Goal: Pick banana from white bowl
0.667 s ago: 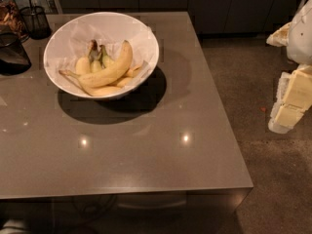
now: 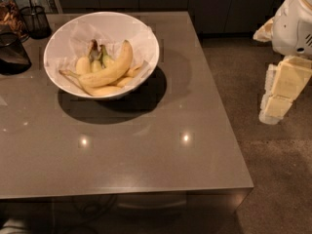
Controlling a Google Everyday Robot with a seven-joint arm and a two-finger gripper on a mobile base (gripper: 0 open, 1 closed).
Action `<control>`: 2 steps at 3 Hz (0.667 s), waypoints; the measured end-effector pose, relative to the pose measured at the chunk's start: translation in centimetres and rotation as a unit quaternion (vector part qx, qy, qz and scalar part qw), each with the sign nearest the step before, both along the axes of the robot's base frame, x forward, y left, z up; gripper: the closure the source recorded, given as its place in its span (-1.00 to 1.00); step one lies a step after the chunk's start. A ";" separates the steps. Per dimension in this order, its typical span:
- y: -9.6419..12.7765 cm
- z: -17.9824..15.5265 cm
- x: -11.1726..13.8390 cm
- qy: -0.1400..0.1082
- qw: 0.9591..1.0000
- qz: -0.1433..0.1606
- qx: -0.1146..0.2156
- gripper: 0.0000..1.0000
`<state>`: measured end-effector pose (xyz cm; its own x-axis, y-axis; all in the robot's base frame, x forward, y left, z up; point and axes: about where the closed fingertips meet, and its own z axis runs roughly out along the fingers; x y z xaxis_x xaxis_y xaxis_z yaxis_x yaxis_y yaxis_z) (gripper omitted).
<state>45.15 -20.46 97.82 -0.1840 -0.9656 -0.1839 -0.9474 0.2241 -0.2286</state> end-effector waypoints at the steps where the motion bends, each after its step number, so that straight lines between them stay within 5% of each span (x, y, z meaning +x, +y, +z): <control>1: 1.3 0.0 2.1 0.021 0.999 0.024 -0.021 -1.00; 2: 3.4 -0.2 4.4 0.030 0.997 0.054 -0.039 -1.00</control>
Offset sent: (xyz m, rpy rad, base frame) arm 0.0519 0.0521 -0.0083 -0.1607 0.1863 0.1980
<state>49.56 -17.07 97.61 -0.0860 -0.9913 -0.0999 -0.9777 0.1032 -0.1831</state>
